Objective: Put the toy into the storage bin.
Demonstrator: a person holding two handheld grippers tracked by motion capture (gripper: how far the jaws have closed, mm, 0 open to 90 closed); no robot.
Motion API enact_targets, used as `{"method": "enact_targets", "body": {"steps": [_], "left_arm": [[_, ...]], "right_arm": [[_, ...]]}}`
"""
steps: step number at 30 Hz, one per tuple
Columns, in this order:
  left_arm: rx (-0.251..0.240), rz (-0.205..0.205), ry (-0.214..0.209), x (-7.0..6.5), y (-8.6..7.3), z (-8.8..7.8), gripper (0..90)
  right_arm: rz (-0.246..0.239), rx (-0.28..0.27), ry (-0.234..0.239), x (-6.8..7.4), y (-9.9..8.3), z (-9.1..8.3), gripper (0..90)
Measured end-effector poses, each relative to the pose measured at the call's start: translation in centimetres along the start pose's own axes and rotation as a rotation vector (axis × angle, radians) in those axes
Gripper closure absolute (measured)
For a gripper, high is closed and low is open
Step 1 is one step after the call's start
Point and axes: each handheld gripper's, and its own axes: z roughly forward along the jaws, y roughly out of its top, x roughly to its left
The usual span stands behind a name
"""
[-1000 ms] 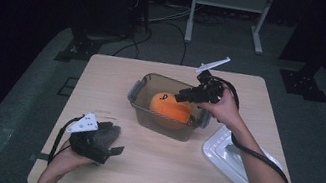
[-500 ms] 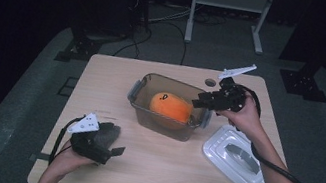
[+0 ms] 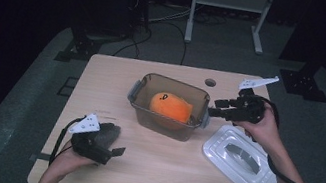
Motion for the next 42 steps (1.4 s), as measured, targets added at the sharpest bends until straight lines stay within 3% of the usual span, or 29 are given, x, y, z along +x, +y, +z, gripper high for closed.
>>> {"method": "enact_targets", "body": {"steps": [17,42], "left_arm": [[0.007,-0.002,-0.001,-0.1,0.0,0.1,2.6],[0.012,0.0,-0.002,-0.1,0.0,0.2,2.6]], "right_arm": [[0.013,-0.014,-0.047,-1.2,-4.5,-2.1,35.6],[0.086,0.008,-0.095,-2.8,-10.7,-1.9,33.8]]}}
